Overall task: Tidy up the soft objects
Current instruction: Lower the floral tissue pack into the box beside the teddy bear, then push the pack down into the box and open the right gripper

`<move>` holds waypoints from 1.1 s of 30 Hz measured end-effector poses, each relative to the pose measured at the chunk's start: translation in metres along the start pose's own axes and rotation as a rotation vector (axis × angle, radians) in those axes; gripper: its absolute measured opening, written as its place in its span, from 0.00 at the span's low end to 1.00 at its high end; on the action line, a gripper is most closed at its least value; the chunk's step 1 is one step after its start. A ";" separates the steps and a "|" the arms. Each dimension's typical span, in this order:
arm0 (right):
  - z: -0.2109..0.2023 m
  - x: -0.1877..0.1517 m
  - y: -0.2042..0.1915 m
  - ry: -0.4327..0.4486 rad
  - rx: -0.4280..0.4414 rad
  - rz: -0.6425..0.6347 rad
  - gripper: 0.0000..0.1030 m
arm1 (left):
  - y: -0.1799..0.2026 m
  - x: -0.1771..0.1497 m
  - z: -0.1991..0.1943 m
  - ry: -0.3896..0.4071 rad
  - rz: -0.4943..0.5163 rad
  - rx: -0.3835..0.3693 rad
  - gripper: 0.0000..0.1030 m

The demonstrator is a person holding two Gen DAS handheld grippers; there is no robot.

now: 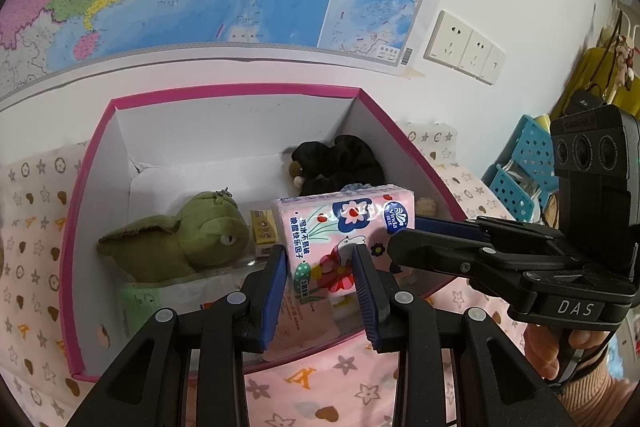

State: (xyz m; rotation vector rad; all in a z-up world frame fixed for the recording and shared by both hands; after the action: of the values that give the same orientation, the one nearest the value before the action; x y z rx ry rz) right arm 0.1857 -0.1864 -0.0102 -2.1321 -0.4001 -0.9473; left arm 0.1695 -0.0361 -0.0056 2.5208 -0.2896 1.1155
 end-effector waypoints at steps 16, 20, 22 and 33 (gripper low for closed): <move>0.004 0.000 0.002 -0.009 -0.008 0.012 0.29 | -0.001 0.001 0.003 -0.009 -0.006 0.004 0.32; 0.006 0.000 0.001 -0.013 -0.009 0.015 0.29 | -0.002 0.001 0.004 -0.010 -0.008 0.005 0.32; 0.007 0.001 0.001 -0.015 -0.012 0.016 0.29 | -0.003 0.001 0.004 -0.012 -0.009 0.004 0.32; 0.011 0.002 0.000 -0.028 -0.020 0.023 0.29 | -0.005 0.001 0.007 -0.022 -0.015 0.006 0.32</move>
State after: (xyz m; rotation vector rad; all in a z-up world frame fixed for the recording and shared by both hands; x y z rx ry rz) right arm 0.1927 -0.1782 -0.0142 -2.1653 -0.3802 -0.9127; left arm 0.1772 -0.0342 -0.0106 2.5380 -0.2729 1.0850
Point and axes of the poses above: each gripper's, at about its wrist camera, not at the fingertips, and z roughly the way its jaws point, y to its right, x to its top, the point moved 3 cm from there along z, roughly the way its jaws point, and after that the axes turned 5 degrees about y, right-handed, at the moved point
